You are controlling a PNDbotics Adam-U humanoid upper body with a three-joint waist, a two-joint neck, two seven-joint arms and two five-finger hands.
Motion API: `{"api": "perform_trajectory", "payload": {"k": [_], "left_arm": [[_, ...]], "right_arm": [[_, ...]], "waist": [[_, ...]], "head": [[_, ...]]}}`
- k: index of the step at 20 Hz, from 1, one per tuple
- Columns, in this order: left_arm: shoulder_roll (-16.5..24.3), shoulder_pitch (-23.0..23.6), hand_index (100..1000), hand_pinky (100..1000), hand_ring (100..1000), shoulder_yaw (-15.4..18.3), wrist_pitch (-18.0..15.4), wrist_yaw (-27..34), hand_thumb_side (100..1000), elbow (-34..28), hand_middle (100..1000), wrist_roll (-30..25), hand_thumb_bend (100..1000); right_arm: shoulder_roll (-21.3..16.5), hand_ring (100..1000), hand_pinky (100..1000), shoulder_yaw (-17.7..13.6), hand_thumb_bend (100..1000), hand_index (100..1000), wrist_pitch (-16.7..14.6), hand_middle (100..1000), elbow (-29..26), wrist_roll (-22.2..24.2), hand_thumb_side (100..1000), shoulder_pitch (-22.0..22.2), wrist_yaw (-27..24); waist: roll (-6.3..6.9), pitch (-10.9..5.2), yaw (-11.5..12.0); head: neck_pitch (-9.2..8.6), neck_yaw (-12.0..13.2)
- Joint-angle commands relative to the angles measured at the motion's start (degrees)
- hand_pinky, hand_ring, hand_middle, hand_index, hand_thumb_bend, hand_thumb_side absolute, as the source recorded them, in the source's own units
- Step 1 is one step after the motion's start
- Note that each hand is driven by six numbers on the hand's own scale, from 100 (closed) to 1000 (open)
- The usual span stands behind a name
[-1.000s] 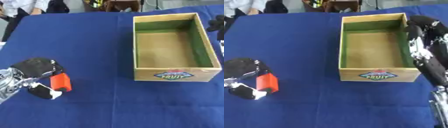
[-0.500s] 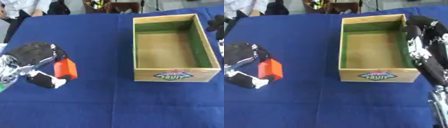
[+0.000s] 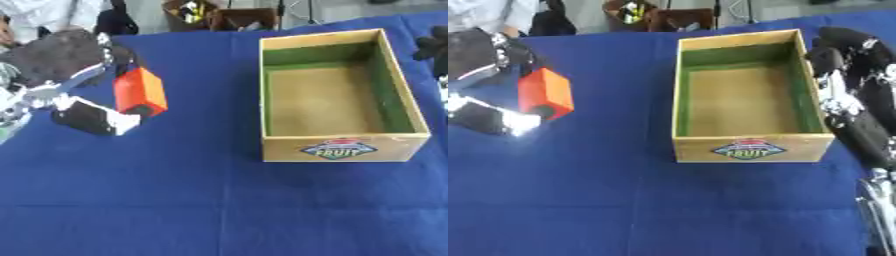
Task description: Pick up objects on the table and place them in the box.
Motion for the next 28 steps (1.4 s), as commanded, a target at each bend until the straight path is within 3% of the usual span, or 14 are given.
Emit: {"api": "perform_trajectory", "payload": {"k": [1,10,18,28], "left_arm": [[-1.5,-3.8,493,233,357,0.1,-1.2,-0.6,360,1.0,267,-0.9,100],[-12.1,-15.8,487,234,351,-0.7,-5.1,-5.2,350,10.2,275,0.2,100],[-22.3,-26.7,485,241,353,-0.5,-9.5,-12.0,337,21.3,276,2.3,100],[-35.4,-29.5,486,244,353,0.0,-12.9,-20.4,331,32.1,275,8.6,100]], "right_arm": [[-1.1,850,984,0.2,100,798,-0.1,592,-1.1,0.2,527,-0.4,-0.4],[-1.0,849,982,0.5,100,798,-0.3,593,-1.1,0.2,522,-0.5,-0.5],[-0.8,850,981,0.4,100,799,-0.5,594,-1.1,-0.2,520,-1.1,-0.5],[-0.7,850,976,0.3,100,798,-1.2,598,-1.1,-1.2,519,-3.1,-0.8]], "waist": [[0.01,-1.66,-0.2],[0.87,-2.70,-1.6],[1.02,-2.28,-2.5],[0.38,-1.55,-3.8]], "head": [[0.41,0.2],[1.29,1.1],[0.68,1.6],[-0.58,2.9]]}}
